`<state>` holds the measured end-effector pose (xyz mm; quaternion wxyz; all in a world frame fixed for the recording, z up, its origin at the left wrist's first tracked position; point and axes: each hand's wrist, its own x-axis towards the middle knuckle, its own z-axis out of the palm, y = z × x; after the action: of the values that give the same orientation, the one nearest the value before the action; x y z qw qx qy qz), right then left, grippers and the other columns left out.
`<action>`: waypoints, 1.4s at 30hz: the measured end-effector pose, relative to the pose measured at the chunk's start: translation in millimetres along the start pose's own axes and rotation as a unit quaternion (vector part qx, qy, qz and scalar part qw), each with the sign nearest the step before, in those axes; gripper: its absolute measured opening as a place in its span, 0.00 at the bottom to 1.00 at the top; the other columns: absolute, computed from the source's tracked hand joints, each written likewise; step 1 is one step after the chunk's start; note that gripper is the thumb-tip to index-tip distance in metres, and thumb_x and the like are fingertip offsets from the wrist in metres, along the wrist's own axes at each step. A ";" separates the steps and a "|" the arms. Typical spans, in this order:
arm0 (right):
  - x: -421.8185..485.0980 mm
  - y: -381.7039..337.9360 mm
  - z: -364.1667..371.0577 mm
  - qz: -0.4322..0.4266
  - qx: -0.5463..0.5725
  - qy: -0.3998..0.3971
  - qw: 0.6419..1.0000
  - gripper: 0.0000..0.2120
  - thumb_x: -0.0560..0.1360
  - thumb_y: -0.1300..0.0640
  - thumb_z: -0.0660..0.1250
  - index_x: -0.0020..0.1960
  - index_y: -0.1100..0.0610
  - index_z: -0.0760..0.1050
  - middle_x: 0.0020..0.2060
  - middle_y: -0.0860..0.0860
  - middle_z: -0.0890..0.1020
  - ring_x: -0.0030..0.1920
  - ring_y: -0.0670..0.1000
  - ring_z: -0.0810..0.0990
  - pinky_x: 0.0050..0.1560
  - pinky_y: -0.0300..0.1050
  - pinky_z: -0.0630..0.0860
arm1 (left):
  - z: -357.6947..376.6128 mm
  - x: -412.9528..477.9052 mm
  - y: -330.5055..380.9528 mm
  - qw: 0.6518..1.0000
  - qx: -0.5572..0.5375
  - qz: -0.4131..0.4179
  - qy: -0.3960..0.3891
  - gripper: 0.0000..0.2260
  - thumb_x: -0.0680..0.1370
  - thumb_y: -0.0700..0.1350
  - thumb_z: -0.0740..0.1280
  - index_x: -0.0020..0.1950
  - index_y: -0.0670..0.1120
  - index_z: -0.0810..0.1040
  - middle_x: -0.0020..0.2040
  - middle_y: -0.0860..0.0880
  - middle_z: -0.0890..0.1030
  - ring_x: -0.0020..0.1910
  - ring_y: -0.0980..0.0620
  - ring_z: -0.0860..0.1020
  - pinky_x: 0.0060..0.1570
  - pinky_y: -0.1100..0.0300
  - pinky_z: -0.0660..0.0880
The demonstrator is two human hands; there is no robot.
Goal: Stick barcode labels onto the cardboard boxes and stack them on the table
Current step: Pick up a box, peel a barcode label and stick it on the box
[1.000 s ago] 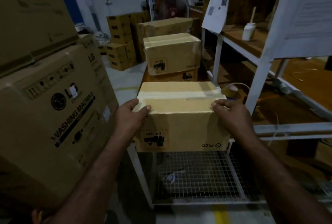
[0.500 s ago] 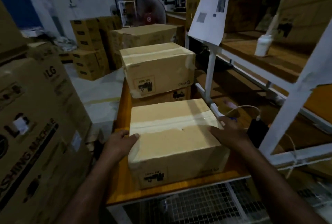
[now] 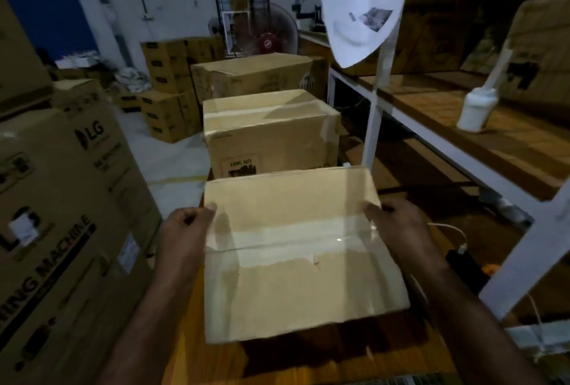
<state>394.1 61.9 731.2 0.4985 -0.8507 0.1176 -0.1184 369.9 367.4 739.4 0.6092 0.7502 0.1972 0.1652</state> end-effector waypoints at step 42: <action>0.3 -72.1 72.4 -0.249 -0.201 -0.100 0.942 0.06 0.74 0.47 0.68 0.40 0.46 0.78 0.42 0.45 0.77 0.40 0.45 0.76 0.41 0.47 0.77 | 42.7 4.7 43.6 0.887 0.354 0.247 -0.165 0.12 0.79 0.46 0.66 0.62 0.50 0.80 0.67 0.53 0.75 0.62 0.54 0.73 0.52 0.65 0.71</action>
<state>423.3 155.4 760.0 0.2813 -0.9426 -0.1274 -0.1267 399.0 325.6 773.5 0.2668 0.9568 -0.0520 0.1033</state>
